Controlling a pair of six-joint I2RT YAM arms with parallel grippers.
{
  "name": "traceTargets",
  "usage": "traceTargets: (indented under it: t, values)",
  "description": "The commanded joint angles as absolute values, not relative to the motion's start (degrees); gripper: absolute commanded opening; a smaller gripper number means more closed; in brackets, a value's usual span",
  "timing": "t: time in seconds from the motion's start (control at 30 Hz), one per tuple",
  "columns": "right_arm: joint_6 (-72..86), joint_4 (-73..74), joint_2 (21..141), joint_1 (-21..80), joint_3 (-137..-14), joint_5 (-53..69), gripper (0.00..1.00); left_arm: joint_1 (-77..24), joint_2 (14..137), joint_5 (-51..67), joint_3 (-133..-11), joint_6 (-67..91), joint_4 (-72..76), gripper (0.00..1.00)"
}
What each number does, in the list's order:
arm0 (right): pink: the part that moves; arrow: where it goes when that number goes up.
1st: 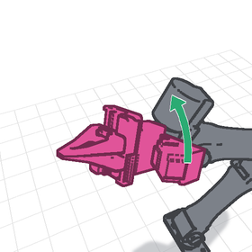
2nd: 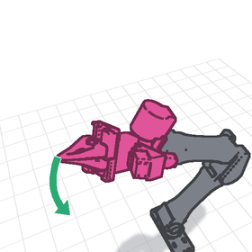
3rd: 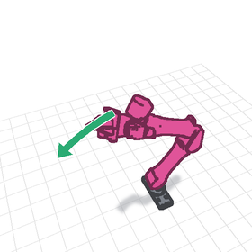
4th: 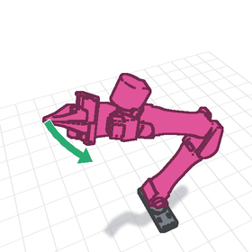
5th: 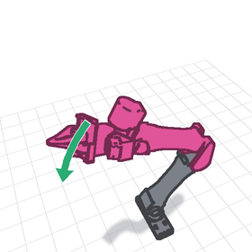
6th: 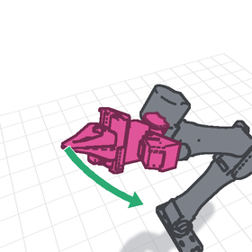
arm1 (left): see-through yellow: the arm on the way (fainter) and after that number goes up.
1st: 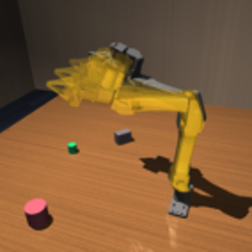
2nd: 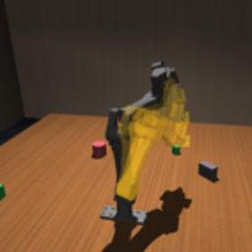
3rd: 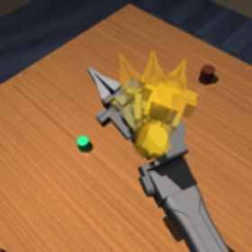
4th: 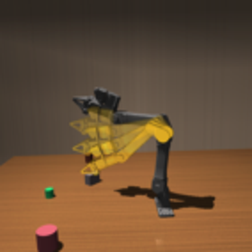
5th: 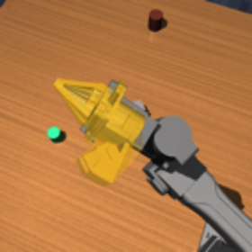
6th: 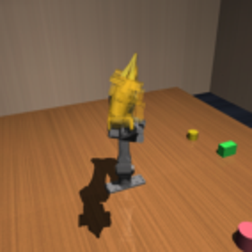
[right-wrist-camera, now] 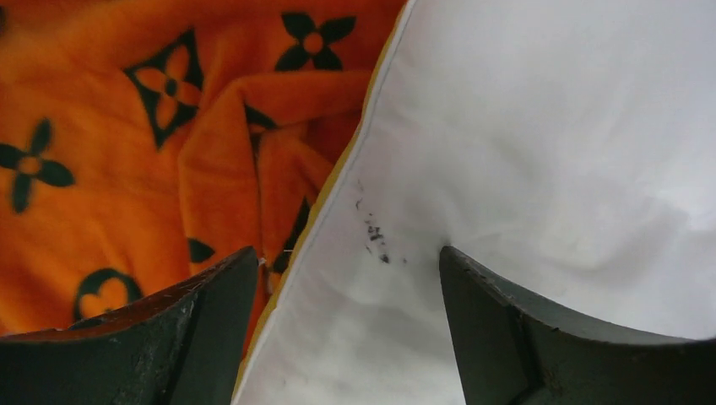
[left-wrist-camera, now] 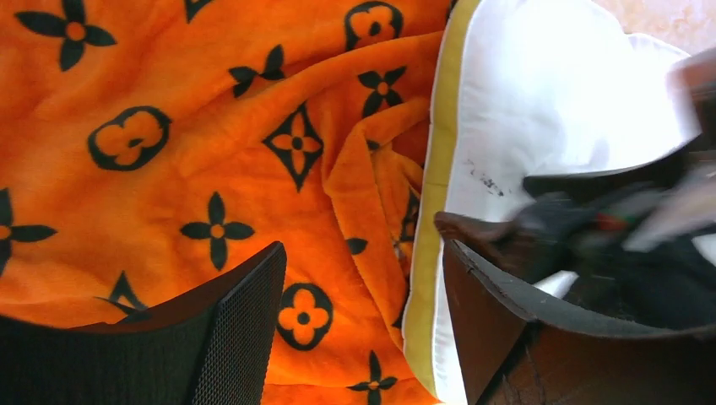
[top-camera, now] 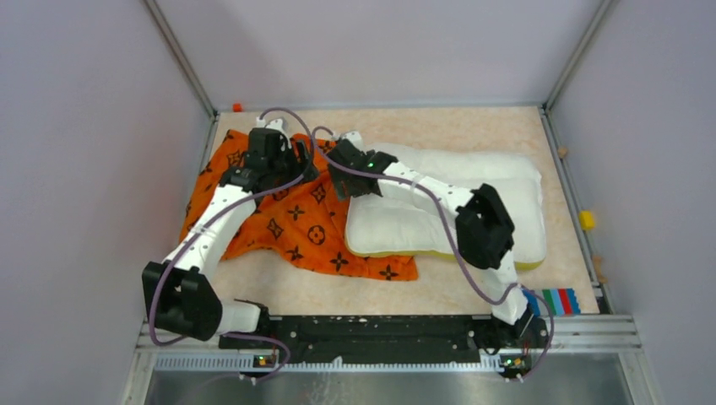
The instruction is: Put the pillow into the pillowcase
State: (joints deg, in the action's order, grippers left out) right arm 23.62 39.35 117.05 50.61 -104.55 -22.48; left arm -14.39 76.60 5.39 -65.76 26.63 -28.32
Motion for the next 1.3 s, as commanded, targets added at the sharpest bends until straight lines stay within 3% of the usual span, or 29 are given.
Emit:
traceTargets:
  t: [0.0,0.1,0.13,0.23,0.53,0.8,1.0,1.07,1.13,1.27]
  values:
    - [25.67,43.48,123.28,51.36,-105.33,-27.53,0.78,-13.45,74.25,5.96,-65.27,24.81,-28.33,0.74]
    - [27.17,40.06,121.23,51.06,-97.97,-27.15,0.72,-13.51,75.44,7.75,-64.58,24.10,-27.53,0.74]
    - [27.50,38.69,119.88,50.93,-95.86,-26.48,0.60,-13.60,76.29,8.90,-64.27,24.35,-26.85,0.74]
    - [28.63,37.34,116.37,49.90,-92.22,-24.33,0.00,-14.79,80.15,10.59,-65.00,25.17,-26.74,0.77]
    - [31.62,30.12,93.86,42.09,-80.17,-11.76,0.00,-20.38,95.60,3.24,-71.16,26.22,-22.91,0.80]
    - [32.66,31.23,84.63,37.81,-82.69,-5.60,0.00,-22.47,110.36,1.72,-82.45,24.08,-24.68,0.71]
    - [32.48,32.36,82.96,36.70,-87.32,-3.96,0.00,-22.74,114.32,0.57,-83.70,22.97,-24.97,0.65]
    - [32.28,32.70,83.61,36.38,-89.82,-3.89,0.00,-23.05,114.62,0.77,-83.65,22.54,-24.80,0.60]
    - [32.17,33.63,85.36,36.00,-94.31,-3.81,0.00,-23.35,114.98,0.82,-83.58,22.18,-24.99,0.48]
    - [31.95,33.19,90.29,35.95,-103.41,-3.16,0.00,-23.71,114.16,1.10,-82.66,22.35,-25.47,0.07]
